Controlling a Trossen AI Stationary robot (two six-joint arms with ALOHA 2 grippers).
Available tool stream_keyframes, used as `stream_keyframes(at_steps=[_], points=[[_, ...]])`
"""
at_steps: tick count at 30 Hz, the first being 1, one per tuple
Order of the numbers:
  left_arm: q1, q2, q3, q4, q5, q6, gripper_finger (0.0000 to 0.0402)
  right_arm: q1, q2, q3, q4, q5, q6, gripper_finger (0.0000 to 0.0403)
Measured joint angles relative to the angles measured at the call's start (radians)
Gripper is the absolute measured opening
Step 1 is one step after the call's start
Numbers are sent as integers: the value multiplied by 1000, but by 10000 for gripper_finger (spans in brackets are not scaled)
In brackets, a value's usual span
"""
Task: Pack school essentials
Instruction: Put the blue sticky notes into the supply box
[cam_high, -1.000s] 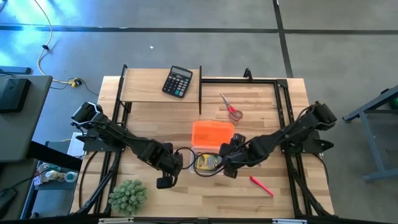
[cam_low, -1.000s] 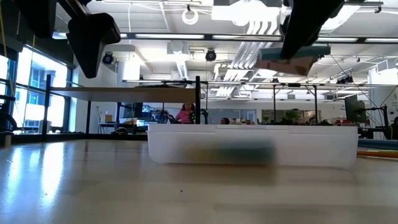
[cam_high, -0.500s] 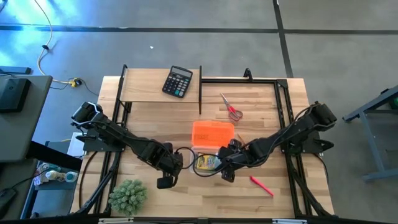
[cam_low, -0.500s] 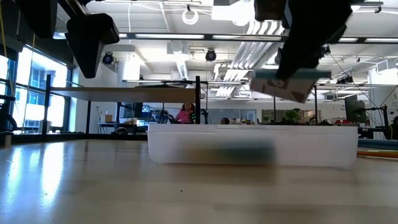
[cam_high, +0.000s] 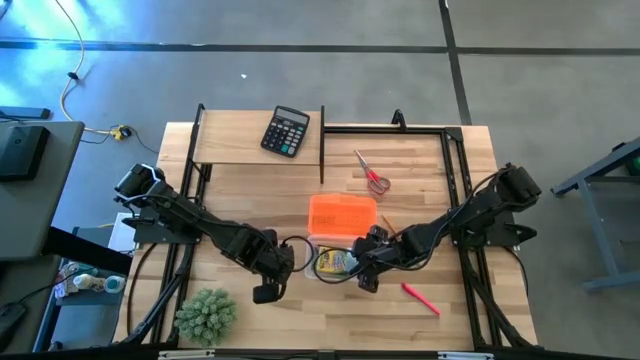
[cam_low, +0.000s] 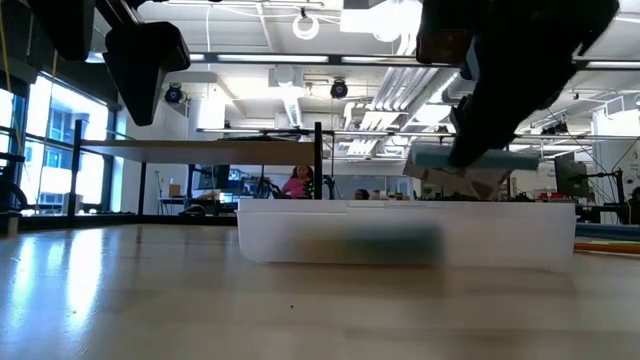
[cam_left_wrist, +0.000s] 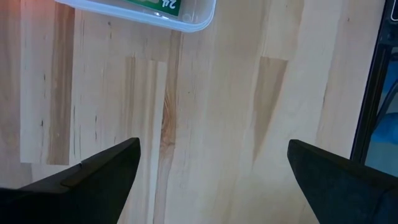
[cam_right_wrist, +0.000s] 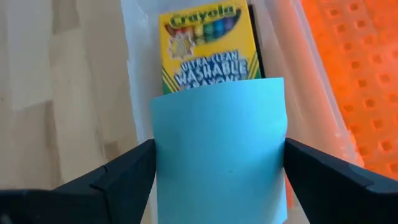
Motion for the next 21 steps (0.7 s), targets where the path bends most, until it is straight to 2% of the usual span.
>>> stream_keyframes(at_steps=[11, 21], points=[[0, 0, 0, 0, 0, -10, 395, -2, 0, -18, 0, 29, -47, 325], [0, 0, 0, 0, 0, -8, 395, -2, 0, -18, 0, -9, -37, 325]])
